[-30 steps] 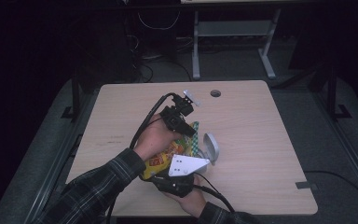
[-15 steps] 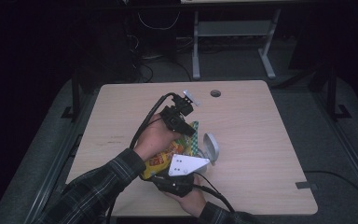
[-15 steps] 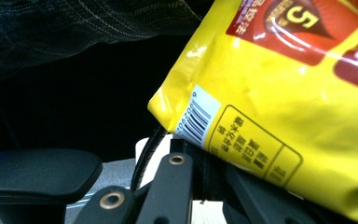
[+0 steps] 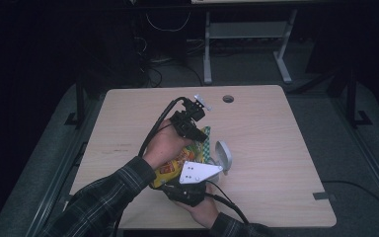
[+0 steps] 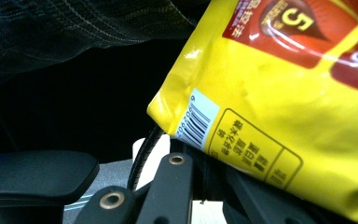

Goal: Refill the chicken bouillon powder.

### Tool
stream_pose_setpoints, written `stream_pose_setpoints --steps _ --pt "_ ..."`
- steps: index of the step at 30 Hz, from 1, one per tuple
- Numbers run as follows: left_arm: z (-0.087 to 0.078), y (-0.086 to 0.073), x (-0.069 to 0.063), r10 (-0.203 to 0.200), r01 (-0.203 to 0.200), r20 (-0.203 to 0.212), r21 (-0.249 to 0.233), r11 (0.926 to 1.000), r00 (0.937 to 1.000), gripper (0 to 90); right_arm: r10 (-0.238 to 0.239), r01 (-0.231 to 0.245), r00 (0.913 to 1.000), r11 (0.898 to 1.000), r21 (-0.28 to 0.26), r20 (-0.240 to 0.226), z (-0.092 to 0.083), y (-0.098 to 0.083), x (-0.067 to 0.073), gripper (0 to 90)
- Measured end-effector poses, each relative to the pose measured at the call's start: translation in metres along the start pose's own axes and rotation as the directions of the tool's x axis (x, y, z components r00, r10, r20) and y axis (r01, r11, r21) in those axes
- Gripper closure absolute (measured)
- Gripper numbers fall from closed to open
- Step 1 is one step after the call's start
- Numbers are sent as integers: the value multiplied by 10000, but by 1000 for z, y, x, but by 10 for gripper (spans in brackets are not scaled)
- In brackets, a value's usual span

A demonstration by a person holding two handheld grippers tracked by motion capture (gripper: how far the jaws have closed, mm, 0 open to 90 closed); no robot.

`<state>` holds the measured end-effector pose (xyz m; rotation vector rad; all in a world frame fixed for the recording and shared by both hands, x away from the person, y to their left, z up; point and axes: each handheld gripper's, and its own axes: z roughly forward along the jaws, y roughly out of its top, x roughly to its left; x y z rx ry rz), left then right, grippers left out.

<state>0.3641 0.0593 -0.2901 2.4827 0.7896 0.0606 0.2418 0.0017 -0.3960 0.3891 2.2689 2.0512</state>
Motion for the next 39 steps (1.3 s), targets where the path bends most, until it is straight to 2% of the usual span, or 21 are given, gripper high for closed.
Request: stream_pose_setpoints --steps 12,39 --pt "-2 -3 -1 -29 28 -10 -86 10000 10000 899 -23 23 10000 10000 62 -55 1 -1 1 900" --pt "-6 -9 4 -164 174 342 -291 9994 9993 899 -15 21 9995 9999 166 -329 3 -4 3 900"
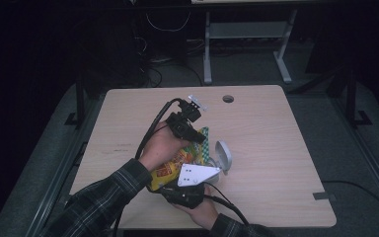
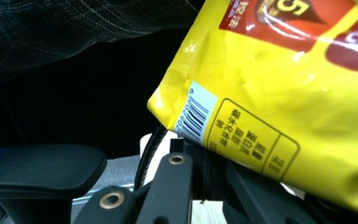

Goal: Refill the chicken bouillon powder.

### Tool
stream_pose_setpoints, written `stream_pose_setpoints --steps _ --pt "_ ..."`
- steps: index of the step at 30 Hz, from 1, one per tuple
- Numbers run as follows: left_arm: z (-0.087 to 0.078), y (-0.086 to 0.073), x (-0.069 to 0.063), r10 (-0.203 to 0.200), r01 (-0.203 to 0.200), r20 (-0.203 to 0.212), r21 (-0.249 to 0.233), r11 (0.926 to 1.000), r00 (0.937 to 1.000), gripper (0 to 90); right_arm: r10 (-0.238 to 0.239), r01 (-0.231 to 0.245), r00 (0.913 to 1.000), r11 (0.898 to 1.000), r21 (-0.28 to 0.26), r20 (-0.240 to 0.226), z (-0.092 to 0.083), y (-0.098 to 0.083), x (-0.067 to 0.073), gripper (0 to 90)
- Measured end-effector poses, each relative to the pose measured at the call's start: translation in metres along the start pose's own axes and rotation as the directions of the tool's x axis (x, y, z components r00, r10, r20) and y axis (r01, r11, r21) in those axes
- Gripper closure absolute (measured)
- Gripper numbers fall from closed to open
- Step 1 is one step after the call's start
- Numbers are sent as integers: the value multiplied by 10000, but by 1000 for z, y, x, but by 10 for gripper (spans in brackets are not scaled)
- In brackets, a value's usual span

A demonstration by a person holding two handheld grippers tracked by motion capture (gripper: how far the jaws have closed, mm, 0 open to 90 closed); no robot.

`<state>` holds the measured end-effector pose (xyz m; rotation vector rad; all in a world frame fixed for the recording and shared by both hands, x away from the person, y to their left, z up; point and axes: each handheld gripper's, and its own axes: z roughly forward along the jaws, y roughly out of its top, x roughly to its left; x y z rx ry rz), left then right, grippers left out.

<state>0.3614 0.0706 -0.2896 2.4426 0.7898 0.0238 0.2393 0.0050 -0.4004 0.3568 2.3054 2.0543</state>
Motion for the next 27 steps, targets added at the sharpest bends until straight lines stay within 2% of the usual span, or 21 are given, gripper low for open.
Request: stream_pose_setpoints --steps 4,27 --pt "0 -1 1 -108 108 92 -34 9999 9999 900 -1 1 10000 10000 33 -17 0 -1 0 900" --pt "-7 -7 1 -133 138 233 -211 9997 9996 900 51 -51 10000 9998 195 -26 4 -7 0 900"
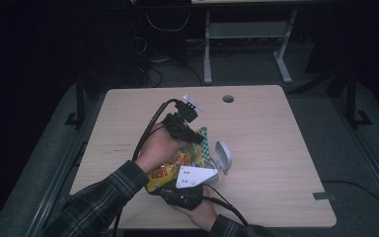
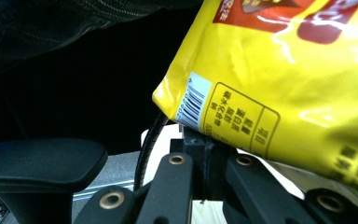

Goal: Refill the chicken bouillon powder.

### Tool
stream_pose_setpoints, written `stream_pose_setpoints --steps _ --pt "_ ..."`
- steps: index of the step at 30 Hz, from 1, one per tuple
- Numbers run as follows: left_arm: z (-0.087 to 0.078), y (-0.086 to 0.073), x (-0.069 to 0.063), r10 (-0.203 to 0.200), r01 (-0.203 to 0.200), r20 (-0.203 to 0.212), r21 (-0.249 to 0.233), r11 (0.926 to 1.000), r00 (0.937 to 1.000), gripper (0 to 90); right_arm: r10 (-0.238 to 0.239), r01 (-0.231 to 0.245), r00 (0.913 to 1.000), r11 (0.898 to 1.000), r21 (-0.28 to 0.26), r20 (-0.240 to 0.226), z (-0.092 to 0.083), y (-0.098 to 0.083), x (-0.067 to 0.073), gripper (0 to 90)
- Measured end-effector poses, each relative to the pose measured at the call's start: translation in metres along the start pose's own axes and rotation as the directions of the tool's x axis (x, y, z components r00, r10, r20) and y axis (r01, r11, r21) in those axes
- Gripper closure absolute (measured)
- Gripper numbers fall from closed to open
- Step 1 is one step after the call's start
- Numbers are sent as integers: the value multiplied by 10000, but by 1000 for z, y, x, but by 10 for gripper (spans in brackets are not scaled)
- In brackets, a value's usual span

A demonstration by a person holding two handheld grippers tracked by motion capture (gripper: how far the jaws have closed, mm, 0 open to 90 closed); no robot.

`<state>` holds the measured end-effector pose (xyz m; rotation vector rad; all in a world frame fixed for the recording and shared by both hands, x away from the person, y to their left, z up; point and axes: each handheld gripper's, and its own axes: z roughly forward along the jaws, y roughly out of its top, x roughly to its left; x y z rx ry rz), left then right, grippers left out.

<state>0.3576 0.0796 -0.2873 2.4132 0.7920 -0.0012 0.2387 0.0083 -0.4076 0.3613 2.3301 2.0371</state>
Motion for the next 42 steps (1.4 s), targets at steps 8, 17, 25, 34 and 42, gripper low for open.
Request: stream_pose_setpoints --steps 8,17,25,34,42 --pt "-8 -3 -2 158 -158 -70 -89 9998 9999 900 -9 9 10000 10000 76 -40 2 -2 0 900" --pt "-25 -9 -2 257 -259 -62 -413 9988 9997 900 26 -25 10000 9999 165 -57 4 -4 0 900" --pt "-39 -15 0 376 -384 -136 -622 9973 9992 900 52 -49 9999 9997 259 -118 5 -6 1 900" --pt "-48 -28 10 51 -70 -201 -939 9956 9998 900 71 -71 10000 9999 95 20 3 -5 -3 900" --pt "-59 -39 21 -389 346 -219 -1701 9848 9990 900 95 -96 9999 9999 138 70 3 -6 -3 900"
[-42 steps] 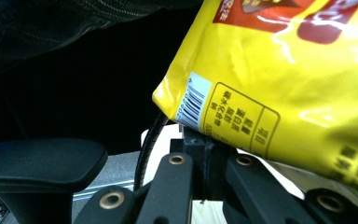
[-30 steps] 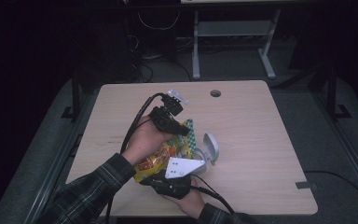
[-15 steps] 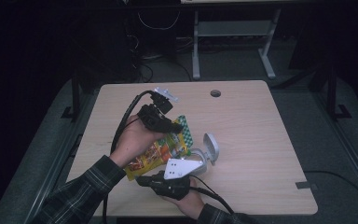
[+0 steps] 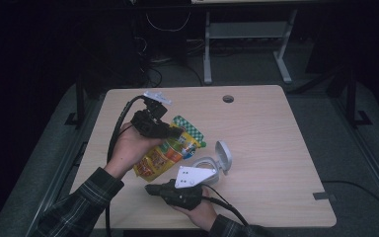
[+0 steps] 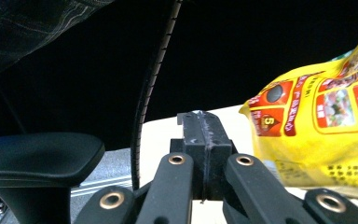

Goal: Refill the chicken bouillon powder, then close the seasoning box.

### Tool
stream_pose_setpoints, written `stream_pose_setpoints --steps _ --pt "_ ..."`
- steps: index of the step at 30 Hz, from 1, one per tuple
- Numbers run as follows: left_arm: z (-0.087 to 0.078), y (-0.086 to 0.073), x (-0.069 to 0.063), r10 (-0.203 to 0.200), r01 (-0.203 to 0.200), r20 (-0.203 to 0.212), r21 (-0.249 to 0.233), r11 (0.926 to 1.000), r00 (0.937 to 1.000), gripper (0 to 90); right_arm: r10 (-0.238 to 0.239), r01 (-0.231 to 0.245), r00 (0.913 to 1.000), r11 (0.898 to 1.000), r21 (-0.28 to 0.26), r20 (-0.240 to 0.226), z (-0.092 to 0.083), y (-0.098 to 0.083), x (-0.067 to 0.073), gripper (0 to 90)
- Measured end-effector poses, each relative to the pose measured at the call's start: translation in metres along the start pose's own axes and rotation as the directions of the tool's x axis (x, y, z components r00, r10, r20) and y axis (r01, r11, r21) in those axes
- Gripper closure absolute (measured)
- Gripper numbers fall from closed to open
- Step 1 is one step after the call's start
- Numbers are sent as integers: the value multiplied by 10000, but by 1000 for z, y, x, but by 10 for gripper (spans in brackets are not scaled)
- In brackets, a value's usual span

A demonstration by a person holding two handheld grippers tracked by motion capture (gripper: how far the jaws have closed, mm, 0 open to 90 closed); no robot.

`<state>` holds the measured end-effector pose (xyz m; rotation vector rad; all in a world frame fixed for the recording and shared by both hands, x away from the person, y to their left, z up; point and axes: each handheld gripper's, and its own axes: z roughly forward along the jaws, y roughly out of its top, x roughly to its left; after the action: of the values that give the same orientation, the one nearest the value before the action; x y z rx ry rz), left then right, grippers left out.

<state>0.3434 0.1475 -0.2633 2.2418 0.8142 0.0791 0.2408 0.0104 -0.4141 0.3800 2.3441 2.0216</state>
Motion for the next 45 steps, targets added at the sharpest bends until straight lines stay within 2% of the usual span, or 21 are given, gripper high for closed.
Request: stream_pose_setpoints --steps 2,14,22,26,29,30,37,45 --pt "-2 -2 3 -159 159 13 -282 9995 9999 900 18 -18 10000 10000 50 17 0 0 -1 900" --pt "-18 -15 15 -406 416 111 -1030 9938 9991 900 89 -94 9998 9996 257 185 -4 0 -5 900" --pt "-33 -29 28 -528 585 353 -1894 9802 9980 900 67 -83 9995 9987 512 317 -12 2 -8 900" --pt "-34 -37 36 -504 605 487 -2355 9700 9975 900 -67 34 9992 9966 820 395 -19 4 -8 900" --pt "-32 -42 42 -527 667 594 -2660 9617 9968 900 -187 124 9982 9941 1079 576 -26 6 -9 900" --pt "-31 -43 44 -436 580 587 -2710 9608 9973 900 -335 259 9974 9929 1161 641 -28 7 -10 900" --pt "-22 -45 50 -319 443 464 -2984 9534 9984 900 -527 342 9915 9877 1528 1189 -56 13 -12 900" --pt "-8 -47 58 -149 377 654 -3630 9310 9977 900 -414 133 9893 9805 1958 1400 -85 15 -21 900"
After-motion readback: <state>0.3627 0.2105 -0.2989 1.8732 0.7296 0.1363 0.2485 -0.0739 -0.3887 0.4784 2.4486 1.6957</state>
